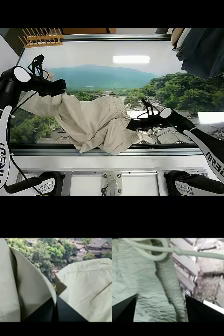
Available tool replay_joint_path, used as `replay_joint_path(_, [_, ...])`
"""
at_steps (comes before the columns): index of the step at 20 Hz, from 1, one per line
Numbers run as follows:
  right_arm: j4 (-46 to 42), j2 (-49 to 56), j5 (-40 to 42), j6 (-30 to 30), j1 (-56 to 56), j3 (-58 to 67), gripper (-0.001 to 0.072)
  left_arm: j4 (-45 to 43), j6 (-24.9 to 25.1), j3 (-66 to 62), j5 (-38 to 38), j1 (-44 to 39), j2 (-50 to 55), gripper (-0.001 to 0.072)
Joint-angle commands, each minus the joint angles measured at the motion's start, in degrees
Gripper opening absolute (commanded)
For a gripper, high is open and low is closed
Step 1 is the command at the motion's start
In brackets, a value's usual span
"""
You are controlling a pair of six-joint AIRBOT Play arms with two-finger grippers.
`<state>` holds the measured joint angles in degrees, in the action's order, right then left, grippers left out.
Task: Fold the clothes and pants, and hang the long-sleeved shirts on hangers.
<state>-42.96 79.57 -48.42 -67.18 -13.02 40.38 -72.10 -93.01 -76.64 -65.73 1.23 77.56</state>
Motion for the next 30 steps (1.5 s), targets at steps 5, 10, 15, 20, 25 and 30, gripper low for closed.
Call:
replay_joint_path(5, [6.5,0.2,-1.6,3.0,-3.9,0.0,0.0667,0.1,0.0,0.0,0.0,0.0,0.1,0.0003])
replay_joint_path(10, [12.0,2.3,-1.8,5.8,-6.3,0.0,0.0665,0.1,0.0,0.0,0.0,0.0,0.1,0.0004])
replay_joint_path(15, [21.3,3.4,-1.4,15.1,-8.8,0.3,0.0007,0.1,0.0,0.0,-0.1,0.0,0.1,0.0004])
replay_joint_path(20, [3.8,-3.8,-7.8,6.5,-3.7,10.7,0.0011,-0.1,0.0,-6.3,1.2,1.6,-7.0,0.0003])
replay_joint_path(25, [-6.3,-21.3,-17.4,-3.1,4.4,31.3,0.0012,0.1,0.0,-25.6,2.0,0.3,-20.9,0.0004])
replay_joint_path(30, [-6.4,-35.8,-16.0,-10.5,5.0,38.5,0.0011,-0.1,0.0,-32.7,6.6,-5.2,-32.5,0.0004])
